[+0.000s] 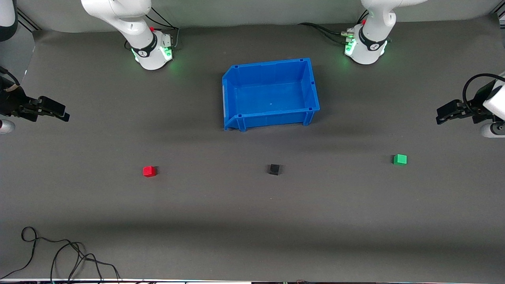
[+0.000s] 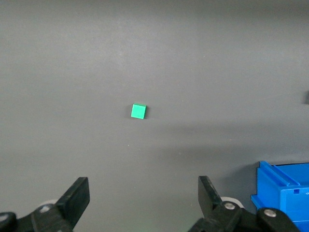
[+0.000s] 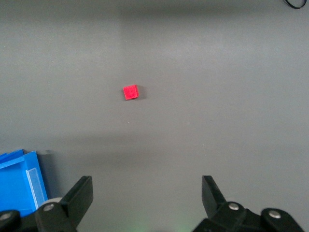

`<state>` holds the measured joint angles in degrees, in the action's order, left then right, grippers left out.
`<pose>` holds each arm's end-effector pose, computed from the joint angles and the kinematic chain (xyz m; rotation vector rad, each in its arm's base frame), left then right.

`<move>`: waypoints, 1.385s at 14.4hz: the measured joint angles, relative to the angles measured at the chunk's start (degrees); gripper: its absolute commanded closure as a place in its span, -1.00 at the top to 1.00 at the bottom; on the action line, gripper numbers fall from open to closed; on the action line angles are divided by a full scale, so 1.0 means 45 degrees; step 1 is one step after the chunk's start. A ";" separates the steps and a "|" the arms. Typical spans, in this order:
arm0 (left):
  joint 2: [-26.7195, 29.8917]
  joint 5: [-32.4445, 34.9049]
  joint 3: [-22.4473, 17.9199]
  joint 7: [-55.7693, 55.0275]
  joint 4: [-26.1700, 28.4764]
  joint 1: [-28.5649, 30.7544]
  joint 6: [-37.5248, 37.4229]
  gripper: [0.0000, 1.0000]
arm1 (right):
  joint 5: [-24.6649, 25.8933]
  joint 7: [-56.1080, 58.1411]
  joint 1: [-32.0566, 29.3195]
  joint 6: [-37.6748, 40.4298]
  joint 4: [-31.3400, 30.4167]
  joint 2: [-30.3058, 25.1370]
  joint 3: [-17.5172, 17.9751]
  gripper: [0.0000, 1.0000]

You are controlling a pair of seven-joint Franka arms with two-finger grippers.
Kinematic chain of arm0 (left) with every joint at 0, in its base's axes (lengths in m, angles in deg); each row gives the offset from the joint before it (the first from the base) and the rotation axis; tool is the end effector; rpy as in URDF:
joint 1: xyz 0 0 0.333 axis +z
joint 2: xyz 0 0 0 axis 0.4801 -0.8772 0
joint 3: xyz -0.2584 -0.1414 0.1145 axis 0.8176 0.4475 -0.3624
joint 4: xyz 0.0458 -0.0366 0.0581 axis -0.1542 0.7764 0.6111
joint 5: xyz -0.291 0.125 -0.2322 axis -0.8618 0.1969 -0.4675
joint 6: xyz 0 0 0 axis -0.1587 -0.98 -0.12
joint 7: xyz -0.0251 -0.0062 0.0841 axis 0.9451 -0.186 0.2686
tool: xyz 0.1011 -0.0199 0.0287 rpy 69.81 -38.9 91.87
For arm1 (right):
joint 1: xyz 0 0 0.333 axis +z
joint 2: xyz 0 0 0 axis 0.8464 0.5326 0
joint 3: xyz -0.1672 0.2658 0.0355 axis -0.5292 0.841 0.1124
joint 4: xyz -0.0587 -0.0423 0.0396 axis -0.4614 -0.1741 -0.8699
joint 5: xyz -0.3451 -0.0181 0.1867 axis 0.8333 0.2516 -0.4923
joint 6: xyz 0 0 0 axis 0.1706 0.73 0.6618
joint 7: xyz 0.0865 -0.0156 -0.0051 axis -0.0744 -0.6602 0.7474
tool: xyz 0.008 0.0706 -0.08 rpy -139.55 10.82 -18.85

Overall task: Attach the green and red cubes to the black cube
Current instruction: 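Reach the right gripper toward the red cube while the left gripper reaches the green cube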

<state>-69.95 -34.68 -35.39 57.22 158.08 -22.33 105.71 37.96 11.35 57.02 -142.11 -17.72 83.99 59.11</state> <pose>0.5625 0.0106 0.5796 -3.1216 0.0018 0.0688 0.5530 -0.0256 0.6086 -3.1276 0.0771 0.0794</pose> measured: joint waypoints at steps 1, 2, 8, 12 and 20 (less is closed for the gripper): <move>-0.0008 -0.0004 0.0004 0.0000 0.0000 -0.0005 -0.0010 1.00 | 0.0000 0.0000 0.0001 0.0000 0.0000 0.0000 0.0000 1.00; -0.0025 -0.0006 0.0009 0.0000 0.0000 -0.0009 -0.0012 1.00 | 0.0000 0.0000 0.0005 0.0000 0.0000 0.0000 0.0001 1.00; -0.0472 -0.0009 -0.0030 -0.0032 0.0019 0.0019 -0.0018 1.00 | -0.0246 -0.3890 0.0022 -0.0050 0.0098 0.0130 0.0024 1.00; -0.1059 -0.0009 -0.0108 -0.0077 0.0829 0.0108 0.1198 1.00 | -0.0970 -0.9853 0.0021 -0.0199 0.0459 0.0958 0.0036 1.00; -0.3414 -0.0004 -0.0176 0.0104 0.3528 0.1068 0.6199 0.99 | -0.4489 -1.4854 -0.0047 -0.2878 -0.0791 0.3996 -0.0323 1.00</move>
<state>-85.31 -34.70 -36.18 57.69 173.95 -17.53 133.60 17.76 -55.50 56.80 -155.06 -21.28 101.97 57.66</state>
